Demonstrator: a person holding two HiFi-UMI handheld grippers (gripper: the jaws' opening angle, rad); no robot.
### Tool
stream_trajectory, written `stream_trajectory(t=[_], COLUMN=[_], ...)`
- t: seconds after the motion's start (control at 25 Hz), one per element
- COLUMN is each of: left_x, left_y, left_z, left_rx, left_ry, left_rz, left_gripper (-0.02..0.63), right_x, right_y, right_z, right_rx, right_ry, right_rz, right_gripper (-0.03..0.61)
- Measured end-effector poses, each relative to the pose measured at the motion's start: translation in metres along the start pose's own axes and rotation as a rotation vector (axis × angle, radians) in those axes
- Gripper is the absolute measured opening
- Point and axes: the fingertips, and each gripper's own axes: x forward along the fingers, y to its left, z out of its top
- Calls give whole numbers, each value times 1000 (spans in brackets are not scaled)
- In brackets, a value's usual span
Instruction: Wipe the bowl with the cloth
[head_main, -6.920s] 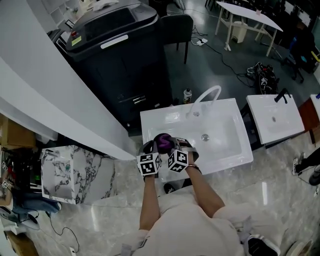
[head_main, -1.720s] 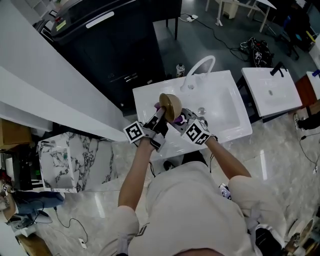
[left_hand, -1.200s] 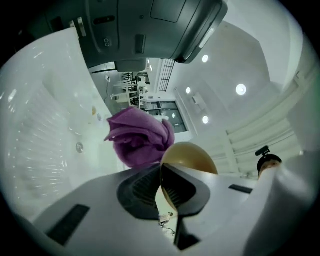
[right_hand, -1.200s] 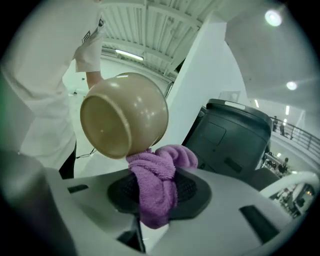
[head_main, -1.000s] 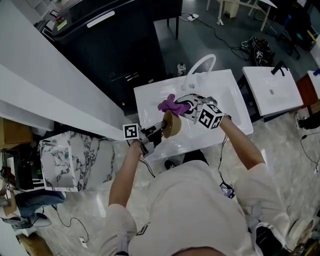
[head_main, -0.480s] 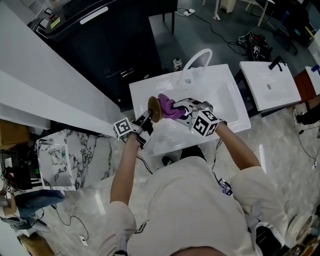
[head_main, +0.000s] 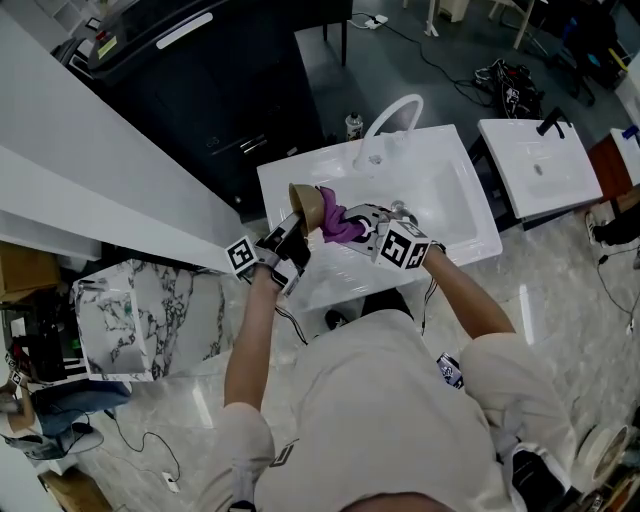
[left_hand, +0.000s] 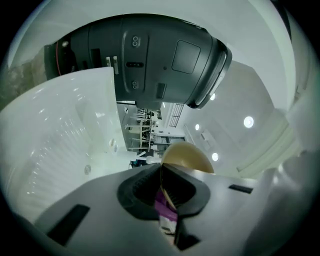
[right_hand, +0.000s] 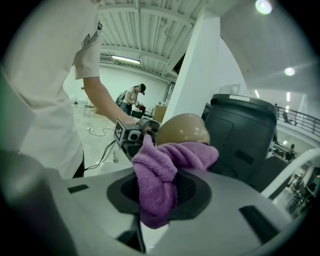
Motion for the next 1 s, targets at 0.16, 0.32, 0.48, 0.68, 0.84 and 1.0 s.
stream_trajectory(t=[0.16, 0.32, 0.48, 0.68, 0.84, 1.0], left_x=[5, 13, 11, -1, -15, -14], left_y=[-13, -22, -9, 27, 48, 51], left_z=[-15, -37, -48, -20, 7, 15], left_rx=[33, 73, 125, 226, 412, 625], left_ry=[62, 151, 190, 79, -14, -35], left_rz=[-42, -53, 15, 204, 439, 569], left_gripper=[18, 18, 21, 18, 18, 18], right_x=[2, -2, -18, -37, -34, -15], right_y=[-12, -30, -53, -62, -39, -7], right_z=[-15, -23, -16, -8, -6, 0], right_rx=[-4, -4, 38, 63, 55, 38], right_ry=[49, 76, 41, 16, 24, 39], right_rz=[-20, -59, -136, -178, -125, -45], right_gripper=[89, 89, 89, 89, 89, 89])
